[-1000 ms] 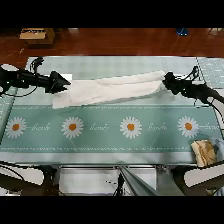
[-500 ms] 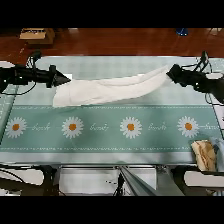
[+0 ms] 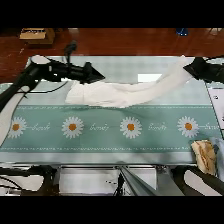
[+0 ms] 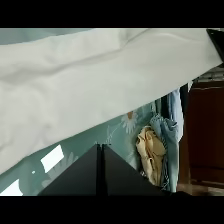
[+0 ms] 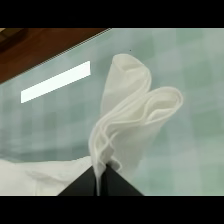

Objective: Fold the shirts.

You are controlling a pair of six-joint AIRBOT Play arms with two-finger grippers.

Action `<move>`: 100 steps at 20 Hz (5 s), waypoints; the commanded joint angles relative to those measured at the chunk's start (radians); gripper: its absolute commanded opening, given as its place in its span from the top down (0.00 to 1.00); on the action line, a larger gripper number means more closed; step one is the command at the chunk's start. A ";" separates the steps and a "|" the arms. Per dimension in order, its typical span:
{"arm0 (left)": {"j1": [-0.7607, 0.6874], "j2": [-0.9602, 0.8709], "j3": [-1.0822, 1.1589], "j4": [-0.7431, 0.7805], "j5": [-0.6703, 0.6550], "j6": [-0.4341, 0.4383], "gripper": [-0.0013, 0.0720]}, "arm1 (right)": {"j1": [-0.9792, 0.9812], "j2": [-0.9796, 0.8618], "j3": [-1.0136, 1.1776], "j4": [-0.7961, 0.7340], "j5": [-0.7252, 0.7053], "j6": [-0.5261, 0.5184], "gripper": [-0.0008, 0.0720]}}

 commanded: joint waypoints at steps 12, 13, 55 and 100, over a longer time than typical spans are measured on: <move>-0.500 -0.229 0.000 -0.258 0.193 -0.032 0.94 | -0.005 0.359 0.001 -0.190 0.272 0.156 0.96; -0.537 -0.243 0.000 -0.271 0.197 -0.031 0.94 | -0.005 0.359 0.001 -0.189 0.271 0.158 0.96; 0.482 0.549 -0.016 0.018 -0.270 0.107 0.95 | 0.620 -0.023 0.000 -0.507 -0.156 0.291 0.39; 0.482 0.303 -0.019 0.314 -0.157 0.058 0.36 | -0.850 0.312 0.189 -0.790 0.916 0.209 0.96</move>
